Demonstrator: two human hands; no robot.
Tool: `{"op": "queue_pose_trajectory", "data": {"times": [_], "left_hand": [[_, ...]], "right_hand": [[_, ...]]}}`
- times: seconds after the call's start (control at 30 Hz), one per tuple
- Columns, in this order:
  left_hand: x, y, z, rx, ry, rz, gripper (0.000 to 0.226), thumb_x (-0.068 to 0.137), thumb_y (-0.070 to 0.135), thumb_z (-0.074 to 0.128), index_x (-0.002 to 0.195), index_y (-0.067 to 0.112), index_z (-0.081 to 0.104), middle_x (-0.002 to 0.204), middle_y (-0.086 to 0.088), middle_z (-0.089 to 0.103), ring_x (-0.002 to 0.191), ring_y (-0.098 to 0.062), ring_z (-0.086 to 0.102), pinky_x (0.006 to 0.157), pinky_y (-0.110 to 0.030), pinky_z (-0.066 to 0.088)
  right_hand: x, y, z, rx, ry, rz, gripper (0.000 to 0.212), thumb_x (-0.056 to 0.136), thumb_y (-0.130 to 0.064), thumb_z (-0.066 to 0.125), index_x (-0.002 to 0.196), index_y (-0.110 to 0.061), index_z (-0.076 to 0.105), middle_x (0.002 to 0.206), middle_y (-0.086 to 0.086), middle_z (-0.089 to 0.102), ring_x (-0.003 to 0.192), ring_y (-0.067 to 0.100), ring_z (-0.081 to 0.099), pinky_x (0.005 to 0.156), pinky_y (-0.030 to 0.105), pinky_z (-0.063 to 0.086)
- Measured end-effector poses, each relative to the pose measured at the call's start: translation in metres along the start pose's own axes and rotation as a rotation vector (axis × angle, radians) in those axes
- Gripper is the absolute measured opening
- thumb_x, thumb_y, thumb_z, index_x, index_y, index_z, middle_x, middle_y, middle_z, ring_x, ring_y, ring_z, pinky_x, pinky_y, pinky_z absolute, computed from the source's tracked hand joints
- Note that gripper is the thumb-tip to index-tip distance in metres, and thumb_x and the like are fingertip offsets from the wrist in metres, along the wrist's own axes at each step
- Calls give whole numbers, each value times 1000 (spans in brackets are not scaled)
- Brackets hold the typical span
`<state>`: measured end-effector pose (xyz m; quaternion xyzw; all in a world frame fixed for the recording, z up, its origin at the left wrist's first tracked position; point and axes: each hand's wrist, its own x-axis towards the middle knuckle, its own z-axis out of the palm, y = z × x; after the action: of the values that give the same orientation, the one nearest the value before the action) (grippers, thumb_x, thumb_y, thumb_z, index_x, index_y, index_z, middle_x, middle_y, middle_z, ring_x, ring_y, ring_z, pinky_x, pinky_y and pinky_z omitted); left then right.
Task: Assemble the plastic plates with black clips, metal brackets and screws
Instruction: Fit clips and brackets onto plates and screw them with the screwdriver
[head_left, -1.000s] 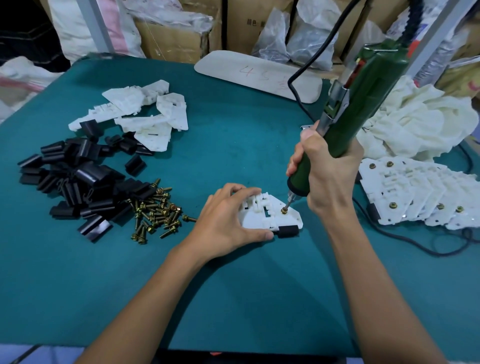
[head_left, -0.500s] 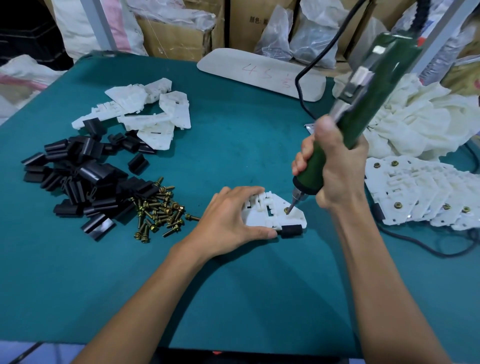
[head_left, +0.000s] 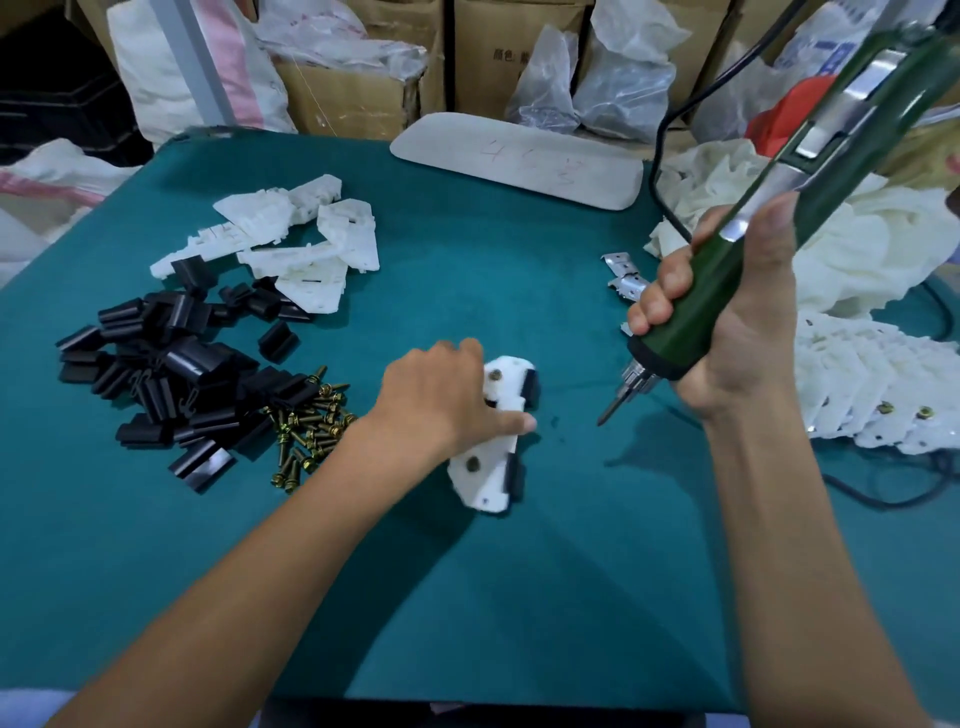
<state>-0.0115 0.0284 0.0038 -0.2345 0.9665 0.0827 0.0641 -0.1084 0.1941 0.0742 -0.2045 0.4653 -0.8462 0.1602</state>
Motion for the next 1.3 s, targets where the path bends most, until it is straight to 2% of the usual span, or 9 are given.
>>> {"op": "queue_pose_trajectory", "data": {"times": [0.13,0.2,0.27,0.33,0.57,0.8,0.97,1.13,1.3], "left_hand": [[-14,-12,3,97,145,-89,72,77,92,36,71,21,49,67,4,47,62,-22,44,51,-30,22],[-19,-26,9,-144,102,100,65,69,91,50,93,31,55,96,11,57,93,-21,52,68,-28,35],[-21,-34,10,-226,-116,299,86,62,84,65,134,44,42,144,15,39,135,-9,27,101,-28,23],[-18,-34,20,-214,-165,345,101,64,78,71,148,42,30,154,16,28,138,-1,15,105,-27,15],[-17,-23,47,-286,74,372,106,58,96,46,145,36,40,125,18,45,117,-7,33,93,-28,25],[-19,-23,49,-311,106,379,104,60,95,48,143,34,44,124,19,48,113,-5,34,91,-27,26],[-19,-23,50,-320,117,370,102,62,95,49,144,34,44,124,19,49,113,-5,35,91,-27,26],[-19,-23,53,-311,130,364,100,63,95,48,144,35,45,125,19,52,117,-7,38,94,-27,28],[-21,-22,56,-280,178,374,97,68,96,42,143,34,47,128,17,55,118,-7,39,94,-24,26]], "right_hand": [[-2,2,-2,6,47,-20,82,34,-75,89,80,-18,51,57,2,47,44,19,44,49,28,43],[-2,5,-2,-2,62,-36,79,37,-73,89,79,-17,51,57,3,47,43,20,45,49,29,43],[-2,9,-3,-20,73,-55,72,44,-71,89,76,-18,53,56,4,49,42,21,46,48,29,44],[-2,14,-3,-60,91,-82,61,54,-67,88,72,-20,55,56,3,51,41,21,48,48,30,45],[2,33,3,-186,136,-164,35,75,-49,83,64,-25,59,52,4,53,40,23,49,48,33,46],[6,45,8,-251,179,-150,36,74,-42,83,72,-16,58,52,6,53,40,24,48,50,34,45],[5,46,12,-328,176,-181,22,80,-31,73,64,-26,59,51,6,52,39,26,48,50,35,46],[2,53,15,-386,128,-216,32,83,-29,71,79,-3,53,54,6,54,41,26,50,48,32,46],[2,55,15,-391,130,-218,34,82,-30,71,81,-1,53,54,6,54,41,26,51,48,32,46]]}}
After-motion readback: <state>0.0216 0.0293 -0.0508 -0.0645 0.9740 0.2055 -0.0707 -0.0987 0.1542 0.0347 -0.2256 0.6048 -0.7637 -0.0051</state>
